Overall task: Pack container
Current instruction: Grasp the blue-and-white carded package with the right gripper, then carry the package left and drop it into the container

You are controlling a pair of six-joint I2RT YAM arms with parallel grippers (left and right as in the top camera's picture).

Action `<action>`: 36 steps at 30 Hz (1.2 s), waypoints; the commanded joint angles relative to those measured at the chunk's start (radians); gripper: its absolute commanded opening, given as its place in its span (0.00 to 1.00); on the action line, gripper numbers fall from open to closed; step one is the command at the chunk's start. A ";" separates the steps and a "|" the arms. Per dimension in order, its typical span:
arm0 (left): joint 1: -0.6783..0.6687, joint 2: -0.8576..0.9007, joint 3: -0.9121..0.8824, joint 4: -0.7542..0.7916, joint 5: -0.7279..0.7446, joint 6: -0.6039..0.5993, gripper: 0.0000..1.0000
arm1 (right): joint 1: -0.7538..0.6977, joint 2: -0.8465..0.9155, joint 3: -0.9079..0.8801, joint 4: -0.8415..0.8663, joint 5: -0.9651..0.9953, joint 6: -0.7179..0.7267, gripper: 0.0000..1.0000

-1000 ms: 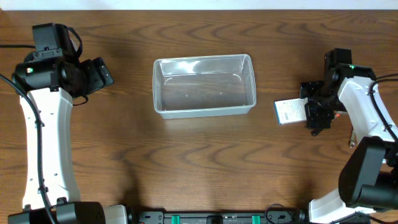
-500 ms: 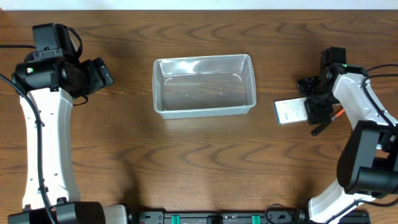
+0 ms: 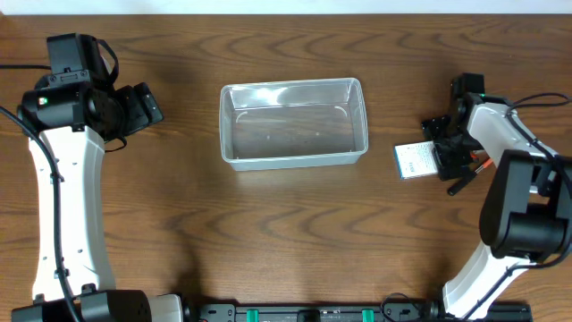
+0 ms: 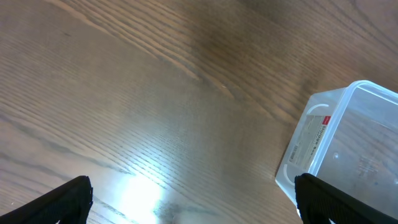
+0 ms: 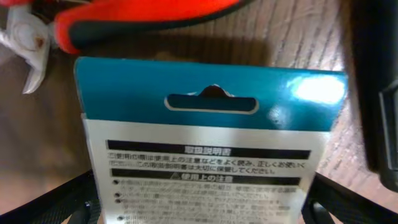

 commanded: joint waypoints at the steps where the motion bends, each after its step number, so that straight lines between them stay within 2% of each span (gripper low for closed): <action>1: -0.002 0.002 -0.003 -0.003 -0.005 -0.010 0.97 | 0.023 0.023 0.010 0.023 0.028 0.000 0.99; 16: -0.002 0.002 -0.003 -0.003 -0.005 -0.010 0.97 | 0.095 0.027 0.010 0.005 0.028 0.000 0.99; 22: -0.002 0.002 -0.003 -0.003 -0.005 -0.010 0.97 | 0.097 0.027 0.010 -0.023 0.028 -0.001 0.92; 27: -0.002 0.002 -0.003 -0.003 -0.005 -0.009 0.97 | 0.097 0.027 0.010 -0.039 0.028 -0.001 0.78; 36: -0.002 0.002 -0.003 -0.003 -0.005 -0.010 0.97 | 0.097 0.027 0.010 -0.050 0.028 -0.002 0.67</action>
